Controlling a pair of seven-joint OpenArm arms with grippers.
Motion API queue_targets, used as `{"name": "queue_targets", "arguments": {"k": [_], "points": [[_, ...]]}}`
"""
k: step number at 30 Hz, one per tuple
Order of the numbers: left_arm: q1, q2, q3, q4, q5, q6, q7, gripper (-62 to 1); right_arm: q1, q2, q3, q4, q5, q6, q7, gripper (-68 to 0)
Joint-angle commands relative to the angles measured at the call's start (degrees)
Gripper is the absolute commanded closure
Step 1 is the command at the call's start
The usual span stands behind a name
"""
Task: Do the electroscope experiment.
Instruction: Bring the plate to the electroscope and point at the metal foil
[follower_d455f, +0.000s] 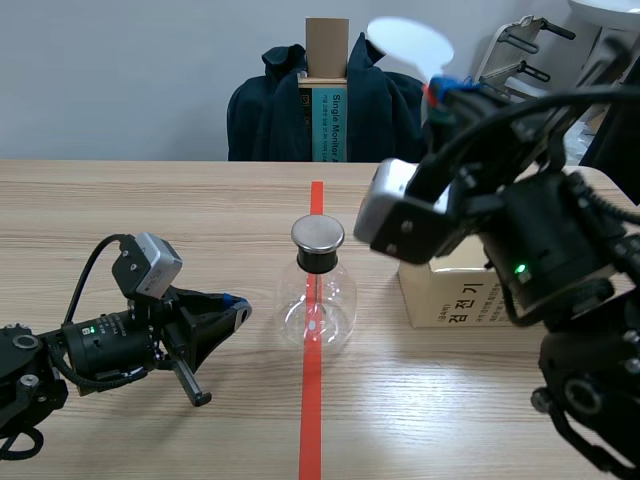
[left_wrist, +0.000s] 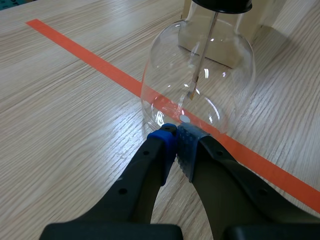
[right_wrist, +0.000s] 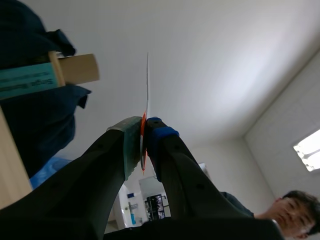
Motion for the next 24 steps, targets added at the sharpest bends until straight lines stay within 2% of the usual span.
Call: {"name": "queue_targets", "arguments": {"k": [1,7,12,24], "points": [[-0.35,-0.02,-0.26,1.40,-0.59,-0.09,-0.83,-2.8,1.31,0.87,-0.04,-1.07,-0.07,-0.81,-0.39,-0.8],[-0.35,-0.02,-0.26,1.40,-0.61,-0.09,-0.81,-2.8,3.54,0.72,-4.11,-9.99,-0.09,-0.87,-0.59,-0.8],[-0.33,-0.02,-0.26,1.40,-0.61,-0.09,-0.81,-2.8,5.18,0.72,-5.86,-14.43,-0.09,-1.03,-0.55,-0.8],[-0.33,-0.02,-0.26,1.40,-0.61,-0.09,-0.81,-2.8,5.33,0.70,-6.01,-16.46,-0.04,-1.05,3.85,-0.8]]}}
